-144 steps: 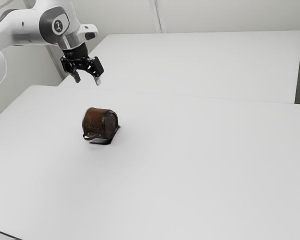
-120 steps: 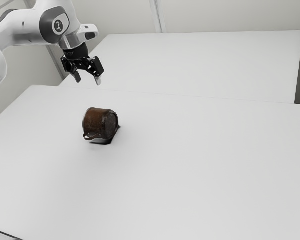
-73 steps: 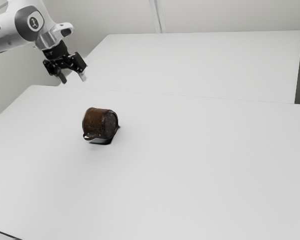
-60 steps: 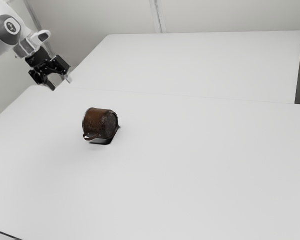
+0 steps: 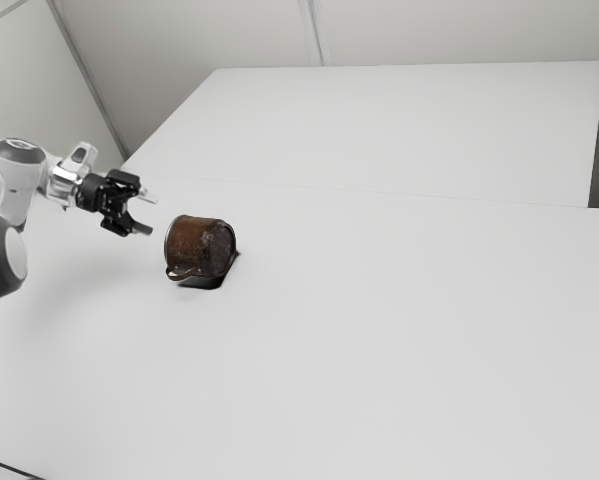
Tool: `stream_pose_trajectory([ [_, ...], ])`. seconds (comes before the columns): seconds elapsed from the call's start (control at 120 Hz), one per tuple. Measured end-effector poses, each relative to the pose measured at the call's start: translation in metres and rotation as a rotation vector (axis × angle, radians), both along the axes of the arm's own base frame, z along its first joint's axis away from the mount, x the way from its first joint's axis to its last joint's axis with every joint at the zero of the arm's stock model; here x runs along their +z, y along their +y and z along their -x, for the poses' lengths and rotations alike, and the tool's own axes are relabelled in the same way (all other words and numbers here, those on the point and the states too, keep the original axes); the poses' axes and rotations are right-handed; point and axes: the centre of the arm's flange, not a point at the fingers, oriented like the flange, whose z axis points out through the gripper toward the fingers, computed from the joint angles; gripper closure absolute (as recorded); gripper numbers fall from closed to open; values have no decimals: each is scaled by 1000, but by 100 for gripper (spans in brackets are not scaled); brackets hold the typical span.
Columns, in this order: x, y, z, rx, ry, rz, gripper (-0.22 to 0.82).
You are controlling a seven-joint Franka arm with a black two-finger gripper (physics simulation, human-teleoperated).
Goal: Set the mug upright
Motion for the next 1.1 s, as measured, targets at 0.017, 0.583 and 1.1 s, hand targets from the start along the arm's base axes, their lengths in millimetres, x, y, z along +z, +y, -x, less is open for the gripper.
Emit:
stream_pose_trajectory([
  [0.017,-3,-1,-1,-2,-6,10,0],
  [0.583,-46,-47,-9,-39,-129,184,49],
  [1.1,39,-101,8,-142,-221,62,76],
])
